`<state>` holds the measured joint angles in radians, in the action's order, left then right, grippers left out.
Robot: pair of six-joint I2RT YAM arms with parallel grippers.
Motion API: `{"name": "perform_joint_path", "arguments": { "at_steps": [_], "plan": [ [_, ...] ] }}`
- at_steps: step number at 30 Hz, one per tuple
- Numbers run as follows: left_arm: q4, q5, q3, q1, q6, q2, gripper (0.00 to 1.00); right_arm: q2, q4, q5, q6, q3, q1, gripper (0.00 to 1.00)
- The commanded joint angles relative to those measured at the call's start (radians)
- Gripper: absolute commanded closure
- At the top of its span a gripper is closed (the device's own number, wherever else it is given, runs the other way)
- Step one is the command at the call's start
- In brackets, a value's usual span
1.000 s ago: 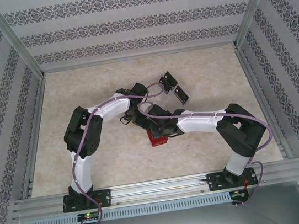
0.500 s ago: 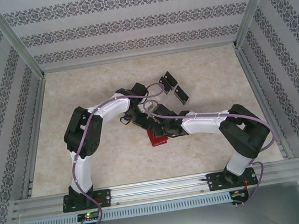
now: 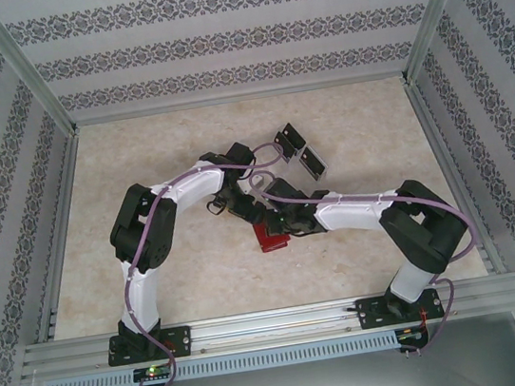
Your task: Put the credit cards into the card holder
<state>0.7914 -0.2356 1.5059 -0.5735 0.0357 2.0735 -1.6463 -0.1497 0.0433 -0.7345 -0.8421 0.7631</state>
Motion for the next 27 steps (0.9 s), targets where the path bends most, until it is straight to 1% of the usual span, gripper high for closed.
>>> {"name": "perform_joint_path", "arguments": {
  "at_steps": [1,7,13,17,22,24,27],
  "plan": [
    [-0.003,-0.026,-0.012,0.001,0.0,0.067,0.1,-0.006,-0.16,-0.058,0.023,0.024,-0.038,1.0],
    [-0.001,-0.025,-0.012,-0.001,-0.001,0.065,0.1,-0.035,-0.151,-0.023,0.05,-0.002,-0.057,1.0],
    [-0.002,-0.026,-0.015,-0.003,0.0,0.067,0.1,-0.083,-0.119,0.001,0.038,0.016,-0.058,1.0],
    [-0.002,-0.028,-0.011,-0.006,0.0,0.071,0.1,-0.116,-0.111,-0.025,-0.004,0.059,-0.058,1.0],
    [-0.003,-0.029,-0.013,-0.008,0.0,0.071,0.1,-0.158,-0.068,-0.043,-0.104,0.164,-0.064,1.0],
    [0.0,-0.029,-0.012,-0.01,-0.001,0.07,0.1,-0.154,-0.066,-0.048,-0.119,0.18,-0.073,1.0],
    [-0.002,-0.028,-0.014,-0.011,0.0,0.07,0.1,-0.101,-0.076,-0.05,-0.119,0.176,-0.082,1.0]
  ]
}}
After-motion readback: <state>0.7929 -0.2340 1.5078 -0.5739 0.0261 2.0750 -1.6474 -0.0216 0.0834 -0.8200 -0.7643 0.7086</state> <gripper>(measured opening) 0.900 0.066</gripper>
